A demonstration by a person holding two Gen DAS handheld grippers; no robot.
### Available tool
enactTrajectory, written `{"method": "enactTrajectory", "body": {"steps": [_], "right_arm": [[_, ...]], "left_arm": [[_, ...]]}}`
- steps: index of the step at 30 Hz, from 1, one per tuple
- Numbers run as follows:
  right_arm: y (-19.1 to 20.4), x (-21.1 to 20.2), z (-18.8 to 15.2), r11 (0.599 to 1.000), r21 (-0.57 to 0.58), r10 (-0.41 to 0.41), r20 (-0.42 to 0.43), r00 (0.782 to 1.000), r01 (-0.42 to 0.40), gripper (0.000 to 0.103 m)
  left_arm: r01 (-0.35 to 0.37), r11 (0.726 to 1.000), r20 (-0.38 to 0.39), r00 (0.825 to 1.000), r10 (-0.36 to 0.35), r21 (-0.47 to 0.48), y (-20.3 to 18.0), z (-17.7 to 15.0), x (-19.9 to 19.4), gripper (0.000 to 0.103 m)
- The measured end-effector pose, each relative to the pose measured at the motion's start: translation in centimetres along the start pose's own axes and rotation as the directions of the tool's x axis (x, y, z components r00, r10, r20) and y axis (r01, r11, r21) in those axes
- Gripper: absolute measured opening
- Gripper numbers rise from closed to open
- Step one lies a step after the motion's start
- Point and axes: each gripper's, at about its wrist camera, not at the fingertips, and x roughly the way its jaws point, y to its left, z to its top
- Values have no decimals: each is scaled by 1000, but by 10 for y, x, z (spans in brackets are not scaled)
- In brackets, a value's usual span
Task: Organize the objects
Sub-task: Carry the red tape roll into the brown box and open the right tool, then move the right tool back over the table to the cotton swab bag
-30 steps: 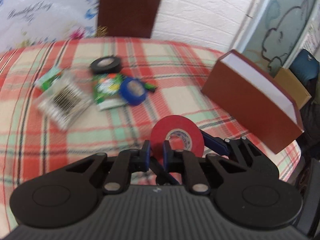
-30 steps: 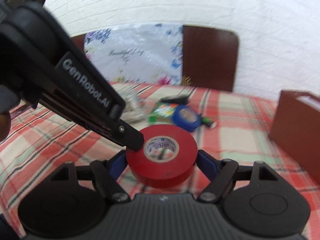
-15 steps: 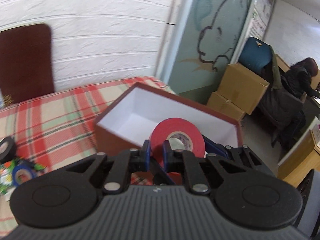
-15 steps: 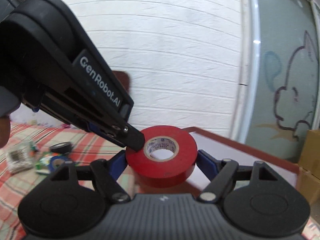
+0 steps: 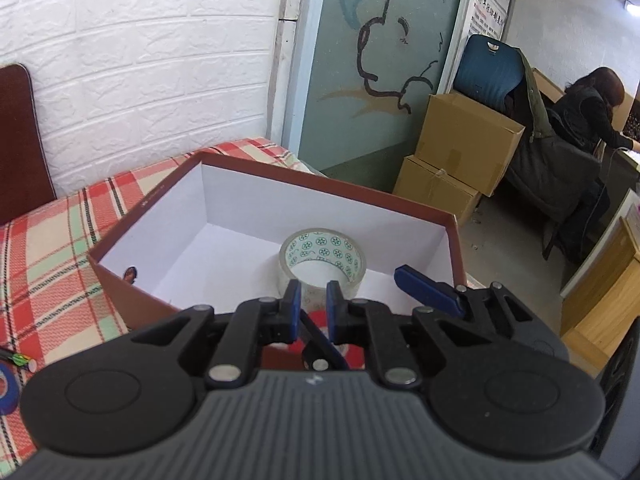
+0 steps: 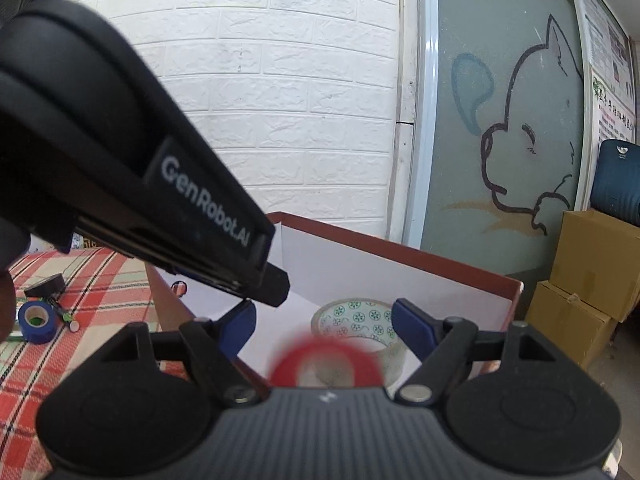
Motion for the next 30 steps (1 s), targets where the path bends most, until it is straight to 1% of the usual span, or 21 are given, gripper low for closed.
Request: {"method": "enactTrajectory", "body": {"steps": [4,5,6,12,14,18,20,21,27,30], "right_arm": [[5,-7,-2,1000,3,10,15,1000,-10,77],[7,-8,-3,1000,0,10,18,1000,-10,77],[8,-10,-3,1000,-2,13,21,1000,-13,77],[18,-18,-8,1000,19,22,-1,1000,-21,78],[22,-23,-9,998,47,33,-2,999,-33,78],[33,-33,-12,995,88,33,27,999,-35,79],[39,-39,-14,992,118,31,47,998,-36,86],[42,-42,-15,991,127,28,56,998,-35,86],[64,-57,-20,990,135,30,70,997,-40,86],[77,-58,-24,992,112,53,58,997,-59,86]], "left_arm": [[-41,999,-5,999,41,-12,7,-2,-9,16],[-49,999,-2,999,49,-15,9,-4,-12,20],[-55,998,1,998,55,-17,11,-5,-16,20],[-128,992,39,991,129,-13,18,-16,-42,20],[-157,987,47,986,158,-14,24,-20,-50,20],[-212,977,52,976,213,-13,37,-33,-65,20],[-240,971,55,969,241,-13,44,-40,-71,21],[-252,968,55,966,252,-14,47,-44,-74,21],[-291,956,42,955,293,-44,68,-64,-87,21],[-314,947,30,948,316,-60,81,-77,-92,21]]}}
